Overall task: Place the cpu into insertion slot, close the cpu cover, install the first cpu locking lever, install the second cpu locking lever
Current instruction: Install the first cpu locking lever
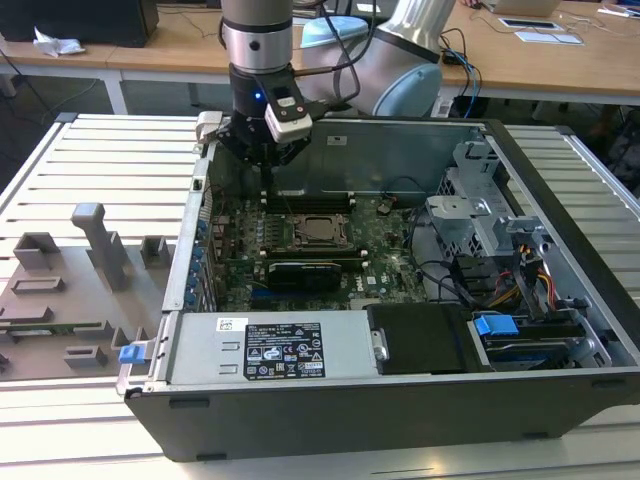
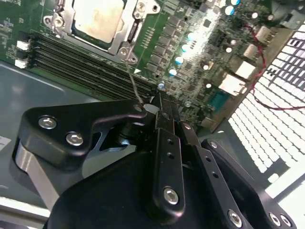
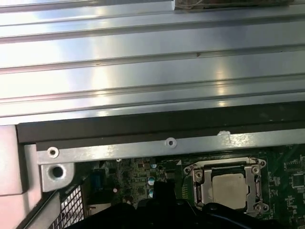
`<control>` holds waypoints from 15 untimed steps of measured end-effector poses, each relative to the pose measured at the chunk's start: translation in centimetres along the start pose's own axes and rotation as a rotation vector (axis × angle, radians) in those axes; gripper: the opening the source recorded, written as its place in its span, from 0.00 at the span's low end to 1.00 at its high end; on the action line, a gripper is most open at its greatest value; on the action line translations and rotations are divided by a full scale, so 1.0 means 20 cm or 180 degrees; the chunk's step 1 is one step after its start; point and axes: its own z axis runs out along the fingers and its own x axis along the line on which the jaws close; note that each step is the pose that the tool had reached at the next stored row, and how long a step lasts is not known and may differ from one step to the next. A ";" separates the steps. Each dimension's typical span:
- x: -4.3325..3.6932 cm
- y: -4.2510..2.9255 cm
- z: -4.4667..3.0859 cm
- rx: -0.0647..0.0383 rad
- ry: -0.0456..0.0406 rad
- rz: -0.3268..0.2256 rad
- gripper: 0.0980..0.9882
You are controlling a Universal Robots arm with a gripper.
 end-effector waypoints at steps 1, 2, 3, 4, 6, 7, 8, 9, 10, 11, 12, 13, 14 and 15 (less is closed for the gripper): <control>-0.011 0.003 0.003 0.0001 0.0001 0.0000 0.01; -0.021 0.007 0.006 0.0001 0.0001 0.0000 0.01; -0.032 0.010 0.009 0.0000 0.0001 0.0000 0.01; -0.040 0.013 0.011 0.0000 0.0000 0.0000 0.01; -0.056 0.017 0.014 0.0000 0.0000 0.0000 0.01; -0.073 0.021 0.018 0.0000 0.0000 0.0000 0.01; -0.079 0.021 0.019 0.0000 0.0000 0.0000 0.01; -0.087 0.022 0.020 0.0000 0.0000 0.0000 0.01; -0.093 0.023 0.021 0.0000 0.0001 0.0000 0.01; -0.098 0.023 0.021 0.0001 0.0001 0.0000 0.01; -0.102 0.023 0.022 0.0000 0.0000 0.0000 0.01; -0.104 0.024 0.022 0.0000 0.0001 0.0000 0.01; -0.109 0.024 0.023 0.0000 0.0000 0.0000 0.01; -0.116 0.025 0.024 0.0000 0.0000 0.0000 0.01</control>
